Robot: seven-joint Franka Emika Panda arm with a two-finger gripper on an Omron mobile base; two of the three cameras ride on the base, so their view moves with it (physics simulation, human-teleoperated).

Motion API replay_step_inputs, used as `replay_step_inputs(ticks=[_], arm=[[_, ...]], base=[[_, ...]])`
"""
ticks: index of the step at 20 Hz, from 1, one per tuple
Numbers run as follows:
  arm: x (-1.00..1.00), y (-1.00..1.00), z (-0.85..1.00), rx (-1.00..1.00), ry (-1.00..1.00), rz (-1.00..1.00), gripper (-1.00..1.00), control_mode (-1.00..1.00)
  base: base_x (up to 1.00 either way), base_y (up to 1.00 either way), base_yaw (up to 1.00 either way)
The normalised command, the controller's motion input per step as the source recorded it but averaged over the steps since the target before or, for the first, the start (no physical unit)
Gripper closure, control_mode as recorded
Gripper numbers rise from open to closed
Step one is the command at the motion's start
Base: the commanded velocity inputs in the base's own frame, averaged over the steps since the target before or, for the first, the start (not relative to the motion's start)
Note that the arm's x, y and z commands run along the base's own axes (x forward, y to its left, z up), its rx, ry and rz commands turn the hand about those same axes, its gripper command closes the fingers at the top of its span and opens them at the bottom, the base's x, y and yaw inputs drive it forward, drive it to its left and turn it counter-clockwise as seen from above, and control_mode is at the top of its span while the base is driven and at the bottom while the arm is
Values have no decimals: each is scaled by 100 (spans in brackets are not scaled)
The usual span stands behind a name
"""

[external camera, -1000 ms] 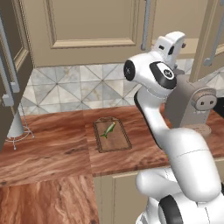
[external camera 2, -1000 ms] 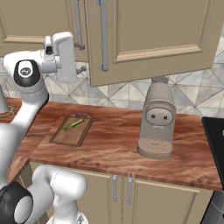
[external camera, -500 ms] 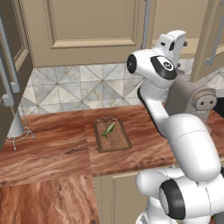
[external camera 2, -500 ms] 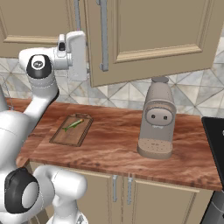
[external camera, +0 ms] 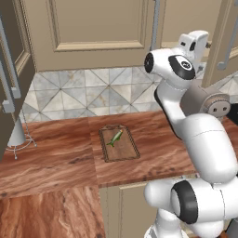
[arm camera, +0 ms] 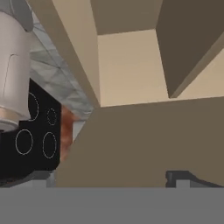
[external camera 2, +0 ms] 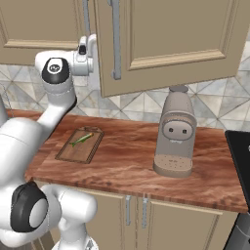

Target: Open the cabinet, retrieve the rolling pin, and place it next to the meat on the cutting board to prepare for tenderizing.

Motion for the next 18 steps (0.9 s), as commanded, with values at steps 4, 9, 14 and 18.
replay_step_inputs(ticks=[4,9,14,18], arm=[[-36,-70,0,0,0,-10,-100,-100],[-75,-78,0,0,-2,-14,-100,-100],[-72,-84,0,0,-1,-13,-100,-100],[-47,-80,0,0,0,-12,-100,-100]], base=[[0,0,0],[0,0,0],[0,0,0],[0,0,0]])
